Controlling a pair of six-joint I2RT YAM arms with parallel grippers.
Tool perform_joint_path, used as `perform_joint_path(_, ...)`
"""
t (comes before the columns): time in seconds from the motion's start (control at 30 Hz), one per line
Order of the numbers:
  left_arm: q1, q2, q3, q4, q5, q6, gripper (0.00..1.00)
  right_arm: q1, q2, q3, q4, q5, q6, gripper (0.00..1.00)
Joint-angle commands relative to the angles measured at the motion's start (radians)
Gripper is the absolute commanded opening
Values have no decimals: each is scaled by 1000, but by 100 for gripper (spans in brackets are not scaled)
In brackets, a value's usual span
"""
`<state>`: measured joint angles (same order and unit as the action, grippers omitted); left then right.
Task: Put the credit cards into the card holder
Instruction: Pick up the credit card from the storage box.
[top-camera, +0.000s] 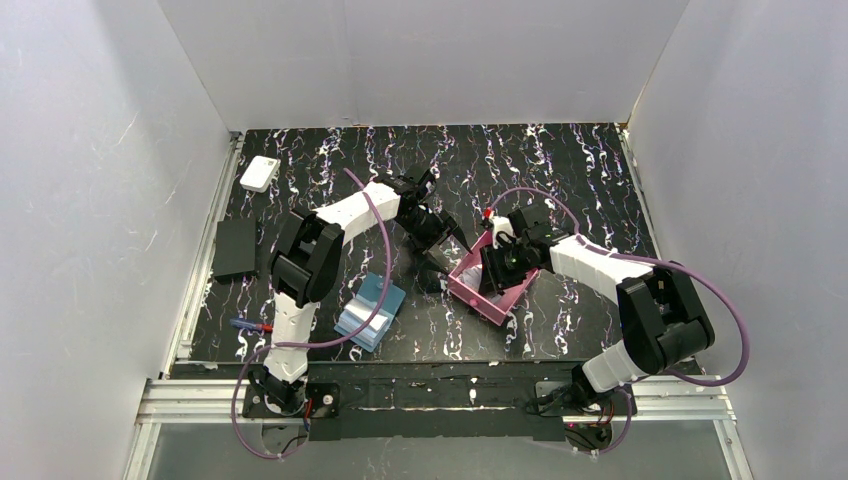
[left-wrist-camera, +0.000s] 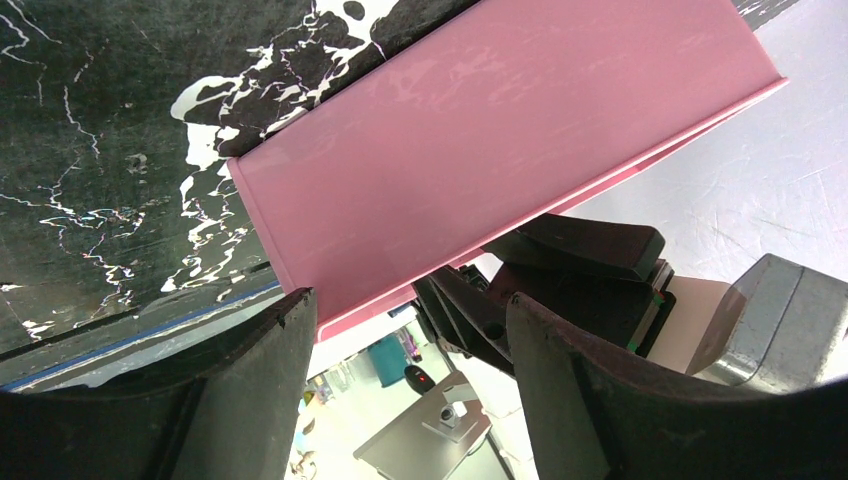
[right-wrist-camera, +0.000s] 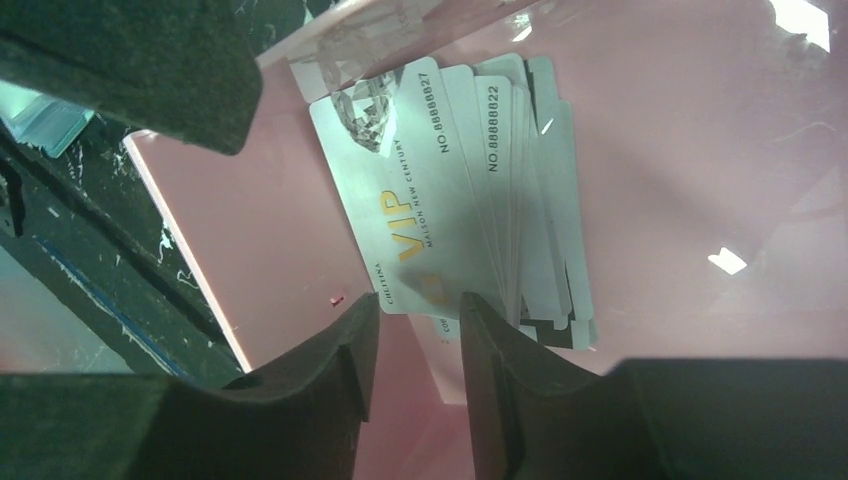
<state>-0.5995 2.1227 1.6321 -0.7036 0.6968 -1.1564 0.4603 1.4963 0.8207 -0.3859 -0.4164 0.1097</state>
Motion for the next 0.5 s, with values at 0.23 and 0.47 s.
perform_joint_path(0.23,-11,9,26,-19,36,-3,68,-2,3,17,-21,139,-9,55)
perform_joint_path(0.47,-11,10,24,-19,34,-5,68,-2,11,-5,-14,117,-9,54)
